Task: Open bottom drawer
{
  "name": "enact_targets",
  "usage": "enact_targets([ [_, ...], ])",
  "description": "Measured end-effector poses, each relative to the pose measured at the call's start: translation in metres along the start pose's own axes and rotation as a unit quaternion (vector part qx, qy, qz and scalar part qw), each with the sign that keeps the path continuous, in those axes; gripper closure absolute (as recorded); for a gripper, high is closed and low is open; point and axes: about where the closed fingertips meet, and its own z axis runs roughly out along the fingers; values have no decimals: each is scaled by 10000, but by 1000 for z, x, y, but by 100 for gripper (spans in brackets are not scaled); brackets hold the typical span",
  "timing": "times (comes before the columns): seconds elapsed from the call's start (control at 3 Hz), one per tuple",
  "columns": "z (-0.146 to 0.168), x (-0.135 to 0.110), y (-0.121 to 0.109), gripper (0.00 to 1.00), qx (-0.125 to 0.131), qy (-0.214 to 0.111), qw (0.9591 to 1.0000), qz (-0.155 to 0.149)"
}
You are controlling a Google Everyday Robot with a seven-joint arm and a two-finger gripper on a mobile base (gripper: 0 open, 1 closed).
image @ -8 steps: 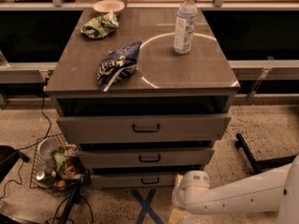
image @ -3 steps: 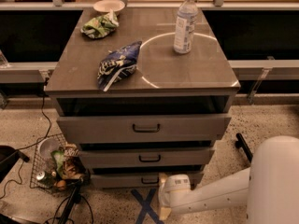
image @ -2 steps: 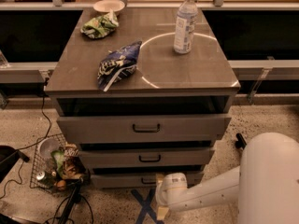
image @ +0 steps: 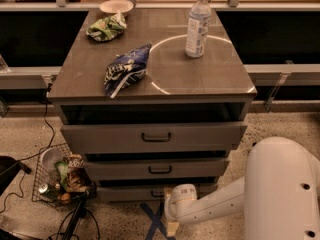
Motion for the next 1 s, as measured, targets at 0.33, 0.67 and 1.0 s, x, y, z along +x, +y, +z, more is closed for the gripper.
enact_targets([
  [0.33, 9, -3, 1, 0, -194, 98, 9996, -182],
  [0.67, 17, -4, 2, 0, -333, 153, 9990, -261],
  [1.0, 24, -6, 2, 0, -425, 151, 9985, -312],
])
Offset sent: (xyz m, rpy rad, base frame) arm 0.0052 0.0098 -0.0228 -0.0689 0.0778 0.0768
